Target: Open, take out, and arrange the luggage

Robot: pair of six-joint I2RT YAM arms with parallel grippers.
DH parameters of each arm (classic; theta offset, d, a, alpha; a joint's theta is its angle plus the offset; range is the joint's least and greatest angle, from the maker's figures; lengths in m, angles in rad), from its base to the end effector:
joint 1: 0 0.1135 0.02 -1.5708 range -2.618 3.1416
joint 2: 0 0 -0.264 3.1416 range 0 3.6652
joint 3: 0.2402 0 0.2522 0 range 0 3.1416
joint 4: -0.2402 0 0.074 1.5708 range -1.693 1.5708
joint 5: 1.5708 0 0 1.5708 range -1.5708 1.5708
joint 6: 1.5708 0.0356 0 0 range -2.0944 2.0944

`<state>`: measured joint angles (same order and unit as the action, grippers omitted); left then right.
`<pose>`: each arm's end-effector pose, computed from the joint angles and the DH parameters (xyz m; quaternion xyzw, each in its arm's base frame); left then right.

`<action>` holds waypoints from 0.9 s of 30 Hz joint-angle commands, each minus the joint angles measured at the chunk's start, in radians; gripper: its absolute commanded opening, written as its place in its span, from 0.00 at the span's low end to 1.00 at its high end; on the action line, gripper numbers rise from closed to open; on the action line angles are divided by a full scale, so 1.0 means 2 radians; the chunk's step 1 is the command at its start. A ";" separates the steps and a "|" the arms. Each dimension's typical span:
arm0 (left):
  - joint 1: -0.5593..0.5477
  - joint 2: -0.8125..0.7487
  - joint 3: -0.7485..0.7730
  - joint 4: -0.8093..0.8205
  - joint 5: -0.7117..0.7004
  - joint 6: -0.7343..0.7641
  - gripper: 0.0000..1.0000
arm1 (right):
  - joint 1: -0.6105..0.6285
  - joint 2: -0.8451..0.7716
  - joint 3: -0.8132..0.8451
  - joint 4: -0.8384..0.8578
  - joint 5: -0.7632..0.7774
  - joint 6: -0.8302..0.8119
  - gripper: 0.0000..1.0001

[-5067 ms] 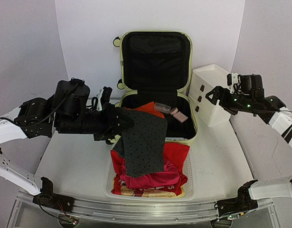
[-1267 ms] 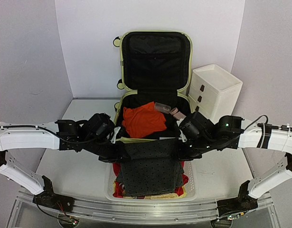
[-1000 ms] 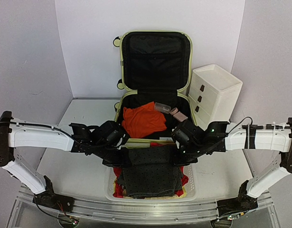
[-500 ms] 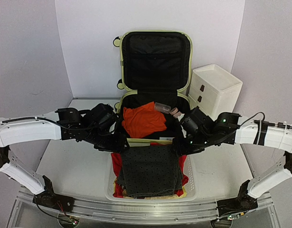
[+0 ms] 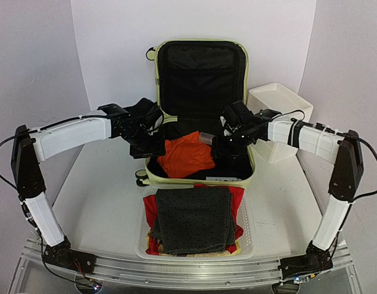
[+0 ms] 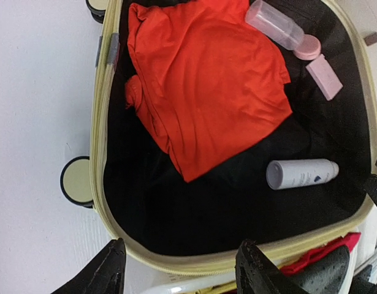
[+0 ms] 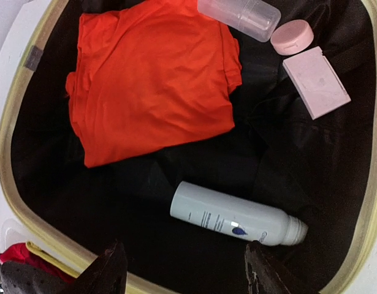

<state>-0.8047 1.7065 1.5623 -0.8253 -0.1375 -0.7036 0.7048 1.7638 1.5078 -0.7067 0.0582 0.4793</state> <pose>0.2591 -0.2622 0.3091 0.0278 0.9527 -0.1545 0.2603 0.2949 0.2481 0.2787 -0.0986 0.9487 0.1440 0.2638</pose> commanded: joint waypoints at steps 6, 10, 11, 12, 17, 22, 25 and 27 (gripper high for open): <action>0.021 0.111 0.126 -0.008 -0.030 0.032 0.60 | -0.044 0.106 0.119 0.030 -0.050 -0.020 0.67; 0.032 0.153 0.156 -0.008 -0.042 0.026 0.60 | -0.058 0.140 0.140 0.046 -0.065 -0.016 0.67; 0.036 0.160 0.162 -0.008 -0.038 0.023 0.60 | -0.060 0.148 0.145 0.048 -0.069 -0.014 0.67; 0.041 0.169 0.169 -0.008 -0.034 0.021 0.61 | -0.062 0.156 0.151 0.051 -0.070 -0.012 0.67; 0.054 0.211 0.203 -0.008 -0.020 0.024 0.64 | -0.071 0.191 0.178 0.059 -0.078 -0.009 0.68; 0.064 0.241 0.226 -0.008 -0.020 0.019 0.65 | -0.082 0.233 0.203 0.062 -0.094 -0.007 0.68; 0.070 0.260 0.235 -0.007 -0.018 0.005 0.65 | -0.088 0.256 0.220 0.063 -0.101 -0.006 0.67; 0.072 0.281 0.246 -0.008 -0.014 -0.001 0.64 | -0.092 0.271 0.229 0.064 -0.104 -0.006 0.67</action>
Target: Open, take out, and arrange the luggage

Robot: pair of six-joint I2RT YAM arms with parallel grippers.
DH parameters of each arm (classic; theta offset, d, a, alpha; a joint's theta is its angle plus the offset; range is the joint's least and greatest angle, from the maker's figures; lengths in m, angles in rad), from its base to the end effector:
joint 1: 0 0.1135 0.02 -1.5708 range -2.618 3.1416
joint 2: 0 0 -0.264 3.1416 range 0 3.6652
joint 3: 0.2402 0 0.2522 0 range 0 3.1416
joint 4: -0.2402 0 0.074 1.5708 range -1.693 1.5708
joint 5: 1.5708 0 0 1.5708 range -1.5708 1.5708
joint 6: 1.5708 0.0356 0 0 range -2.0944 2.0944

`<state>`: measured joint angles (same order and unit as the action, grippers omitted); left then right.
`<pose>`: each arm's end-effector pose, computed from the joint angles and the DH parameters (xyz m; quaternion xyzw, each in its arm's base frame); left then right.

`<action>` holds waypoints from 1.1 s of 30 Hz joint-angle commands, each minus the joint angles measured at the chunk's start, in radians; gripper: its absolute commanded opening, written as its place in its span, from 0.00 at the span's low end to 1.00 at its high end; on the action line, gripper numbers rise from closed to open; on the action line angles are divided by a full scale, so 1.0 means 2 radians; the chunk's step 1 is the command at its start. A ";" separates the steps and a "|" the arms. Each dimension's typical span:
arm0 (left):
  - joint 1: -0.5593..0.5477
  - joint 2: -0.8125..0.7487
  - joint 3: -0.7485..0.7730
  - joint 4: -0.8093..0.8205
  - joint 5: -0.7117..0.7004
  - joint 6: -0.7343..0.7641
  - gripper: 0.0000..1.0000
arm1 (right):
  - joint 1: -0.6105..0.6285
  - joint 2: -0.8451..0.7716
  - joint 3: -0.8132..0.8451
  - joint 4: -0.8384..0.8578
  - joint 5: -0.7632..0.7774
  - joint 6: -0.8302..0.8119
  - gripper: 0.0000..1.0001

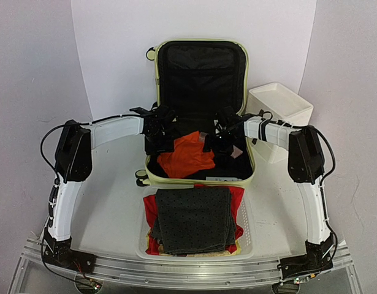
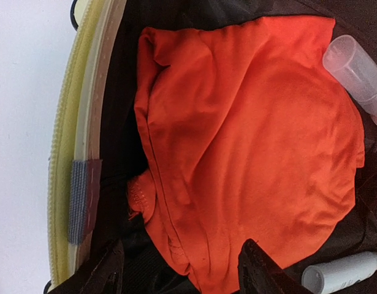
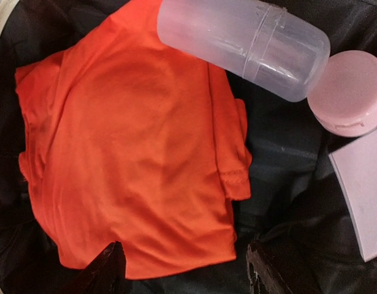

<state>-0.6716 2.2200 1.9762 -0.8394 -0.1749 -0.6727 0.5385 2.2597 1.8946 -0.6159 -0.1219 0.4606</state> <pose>0.3819 -0.2956 0.2265 -0.0216 0.9667 -0.0834 0.2409 0.4261 0.2596 0.1950 -0.0549 0.9536 0.1901 0.2267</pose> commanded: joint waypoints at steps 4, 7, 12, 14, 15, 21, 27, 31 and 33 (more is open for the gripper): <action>0.009 0.063 0.062 -0.001 0.003 -0.026 0.64 | -0.014 0.057 0.051 0.020 -0.019 0.005 0.67; 0.013 0.085 0.070 -0.001 0.002 -0.039 0.64 | -0.015 0.094 0.070 0.021 -0.031 0.008 0.67; 0.020 0.109 0.074 -0.002 -0.002 -0.058 0.64 | -0.017 0.138 0.108 0.024 -0.052 0.019 0.59; 0.021 0.112 0.072 -0.004 -0.008 -0.060 0.63 | -0.016 0.146 0.119 0.030 -0.069 0.023 0.40; 0.021 0.111 0.070 -0.004 -0.010 -0.062 0.63 | -0.016 0.142 0.118 0.033 -0.073 0.024 0.30; 0.021 0.097 0.066 -0.004 -0.012 -0.055 0.63 | -0.025 0.065 0.043 0.053 -0.029 0.022 0.00; 0.021 0.081 0.068 -0.002 0.015 -0.057 0.64 | -0.060 0.015 -0.013 0.056 -0.029 0.027 0.00; 0.021 0.091 0.074 -0.001 0.016 -0.056 0.65 | -0.066 0.019 -0.020 0.059 -0.053 0.023 0.00; 0.021 0.101 0.082 -0.001 0.028 -0.058 0.65 | -0.066 0.029 -0.015 0.059 -0.072 0.022 0.00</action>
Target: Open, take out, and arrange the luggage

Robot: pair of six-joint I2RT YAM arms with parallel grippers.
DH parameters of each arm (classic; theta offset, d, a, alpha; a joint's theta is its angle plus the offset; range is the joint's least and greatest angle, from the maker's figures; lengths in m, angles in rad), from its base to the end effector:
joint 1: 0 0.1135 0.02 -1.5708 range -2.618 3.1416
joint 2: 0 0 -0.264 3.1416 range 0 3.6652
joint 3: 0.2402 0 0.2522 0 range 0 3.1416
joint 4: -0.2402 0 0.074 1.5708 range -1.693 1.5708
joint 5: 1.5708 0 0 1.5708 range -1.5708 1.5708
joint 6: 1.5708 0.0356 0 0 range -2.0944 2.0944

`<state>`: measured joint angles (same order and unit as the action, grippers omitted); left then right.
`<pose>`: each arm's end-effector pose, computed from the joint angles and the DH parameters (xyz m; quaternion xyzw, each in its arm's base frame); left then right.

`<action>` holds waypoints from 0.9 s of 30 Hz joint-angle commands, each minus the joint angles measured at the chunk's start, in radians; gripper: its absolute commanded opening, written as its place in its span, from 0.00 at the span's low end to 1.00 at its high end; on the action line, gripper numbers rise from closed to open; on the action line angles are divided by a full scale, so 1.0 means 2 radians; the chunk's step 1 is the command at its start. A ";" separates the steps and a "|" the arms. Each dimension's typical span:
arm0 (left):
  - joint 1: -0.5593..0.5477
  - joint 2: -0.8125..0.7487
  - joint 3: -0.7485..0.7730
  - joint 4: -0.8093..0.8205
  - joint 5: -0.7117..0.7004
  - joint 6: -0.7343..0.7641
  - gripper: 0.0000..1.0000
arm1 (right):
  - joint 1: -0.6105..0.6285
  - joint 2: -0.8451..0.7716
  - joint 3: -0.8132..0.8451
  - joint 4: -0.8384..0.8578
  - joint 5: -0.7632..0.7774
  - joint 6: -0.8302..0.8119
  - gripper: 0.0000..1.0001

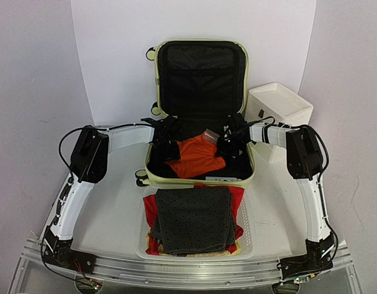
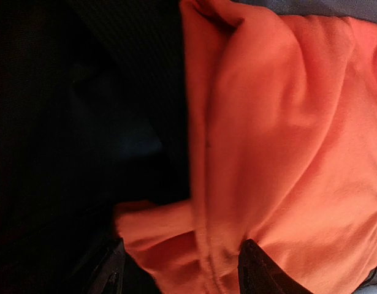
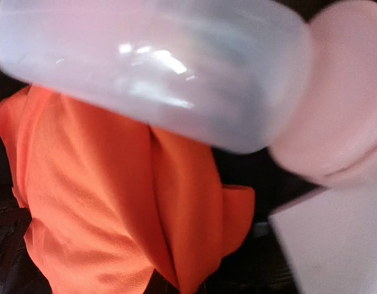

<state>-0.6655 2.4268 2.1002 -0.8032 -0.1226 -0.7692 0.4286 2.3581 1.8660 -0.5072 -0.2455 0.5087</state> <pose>0.4096 -0.3160 0.1659 -0.0639 0.9720 -0.0985 0.2038 0.4603 0.2198 0.1457 0.0036 0.9529 0.2312 0.1965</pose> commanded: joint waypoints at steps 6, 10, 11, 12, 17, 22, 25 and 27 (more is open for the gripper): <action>0.017 0.006 0.019 -0.018 0.000 -0.026 0.66 | -0.011 -0.016 -0.001 0.009 -0.021 -0.003 0.00; 0.018 0.023 0.034 -0.015 0.034 -0.036 0.67 | -0.011 -0.016 -0.003 0.015 -0.033 -0.002 0.00; 0.018 0.032 0.041 -0.014 0.051 -0.041 0.66 | -0.011 -0.016 -0.004 0.017 -0.036 -0.001 0.00; 0.018 0.042 0.047 -0.012 0.067 -0.047 0.67 | -0.011 -0.016 -0.006 0.020 -0.040 0.000 0.00; 0.018 0.065 0.061 0.005 0.099 -0.066 0.59 | -0.011 -0.019 -0.014 0.033 -0.060 0.010 0.00; 0.018 0.066 0.064 0.029 0.094 -0.067 0.22 | -0.010 -0.023 -0.016 0.038 -0.075 0.012 0.00; 0.018 0.053 0.063 0.049 0.084 -0.054 0.00 | -0.009 -0.029 -0.017 0.037 -0.087 0.005 0.00; 0.018 0.040 0.062 0.058 0.079 -0.037 0.00 | -0.007 -0.037 -0.017 0.037 -0.095 -0.001 0.00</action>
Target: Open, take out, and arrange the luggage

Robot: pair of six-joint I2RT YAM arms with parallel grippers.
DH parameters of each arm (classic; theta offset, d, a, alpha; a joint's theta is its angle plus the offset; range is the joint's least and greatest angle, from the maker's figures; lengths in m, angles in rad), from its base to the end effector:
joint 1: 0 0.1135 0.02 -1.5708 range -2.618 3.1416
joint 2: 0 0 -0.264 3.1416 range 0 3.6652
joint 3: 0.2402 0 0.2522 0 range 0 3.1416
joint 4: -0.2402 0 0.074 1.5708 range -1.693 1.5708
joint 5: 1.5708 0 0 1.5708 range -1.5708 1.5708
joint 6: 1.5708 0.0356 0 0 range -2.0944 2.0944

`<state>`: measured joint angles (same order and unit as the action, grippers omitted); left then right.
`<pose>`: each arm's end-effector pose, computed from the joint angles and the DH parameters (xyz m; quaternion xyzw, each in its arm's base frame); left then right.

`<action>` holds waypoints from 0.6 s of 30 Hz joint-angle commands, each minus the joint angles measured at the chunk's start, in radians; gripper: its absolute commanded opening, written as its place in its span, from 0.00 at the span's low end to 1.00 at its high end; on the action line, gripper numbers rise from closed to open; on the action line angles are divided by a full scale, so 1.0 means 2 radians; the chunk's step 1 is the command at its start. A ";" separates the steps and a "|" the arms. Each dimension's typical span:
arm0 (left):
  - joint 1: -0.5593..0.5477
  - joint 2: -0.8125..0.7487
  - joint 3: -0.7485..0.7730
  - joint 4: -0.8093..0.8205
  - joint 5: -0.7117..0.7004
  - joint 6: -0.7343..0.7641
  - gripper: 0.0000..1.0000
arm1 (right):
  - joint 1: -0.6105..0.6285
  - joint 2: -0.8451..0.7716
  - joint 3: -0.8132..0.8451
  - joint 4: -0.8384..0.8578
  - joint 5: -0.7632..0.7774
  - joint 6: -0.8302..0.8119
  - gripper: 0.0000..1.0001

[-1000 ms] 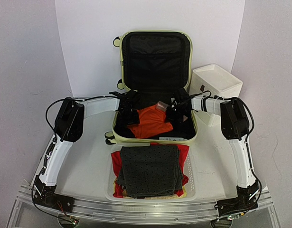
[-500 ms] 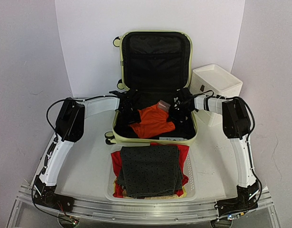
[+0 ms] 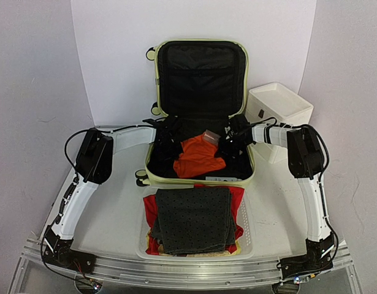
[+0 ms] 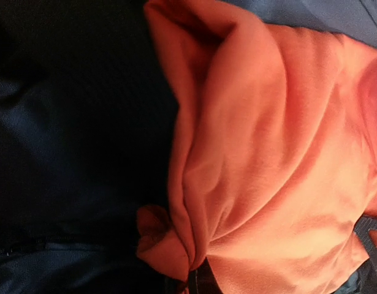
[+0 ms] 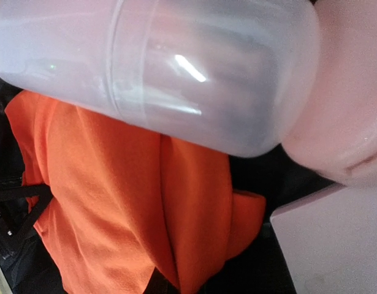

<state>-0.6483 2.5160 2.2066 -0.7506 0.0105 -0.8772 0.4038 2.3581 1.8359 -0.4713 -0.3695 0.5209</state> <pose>0.4296 -0.3259 0.1550 -0.1092 0.9614 -0.1782 0.1791 0.4619 0.2113 0.1398 0.0029 0.9438 0.2824 0.1719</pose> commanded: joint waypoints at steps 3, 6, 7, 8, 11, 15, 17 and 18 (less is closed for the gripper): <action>0.009 -0.035 0.002 0.039 0.009 0.047 0.00 | 0.007 -0.052 0.004 0.019 -0.051 -0.009 0.00; 0.008 -0.079 -0.013 0.039 0.000 0.068 0.00 | 0.009 -0.071 0.015 0.015 -0.074 -0.013 0.00; 0.008 -0.096 -0.021 0.039 -0.013 0.073 0.00 | 0.009 -0.077 0.019 0.013 -0.080 -0.015 0.00; 0.008 -0.112 -0.029 0.039 -0.023 0.078 0.00 | 0.011 -0.081 0.023 0.010 -0.086 -0.015 0.00; 0.008 -0.152 -0.054 0.039 -0.030 0.087 0.00 | 0.016 -0.092 0.033 0.003 -0.102 -0.017 0.00; 0.008 -0.193 -0.082 0.039 -0.023 0.090 0.00 | 0.030 -0.105 0.045 -0.006 -0.102 -0.020 0.00; 0.008 -0.210 -0.091 0.039 -0.019 0.094 0.00 | 0.036 -0.112 0.050 -0.008 -0.100 -0.020 0.00; 0.007 -0.218 -0.095 0.039 -0.017 0.095 0.00 | 0.039 -0.118 0.051 -0.009 -0.098 -0.020 0.00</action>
<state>-0.6384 2.1986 2.0418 -0.7200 -0.0204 -0.7212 0.4522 2.2227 1.8828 -0.4969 -0.5362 0.4973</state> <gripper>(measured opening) 0.048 0.070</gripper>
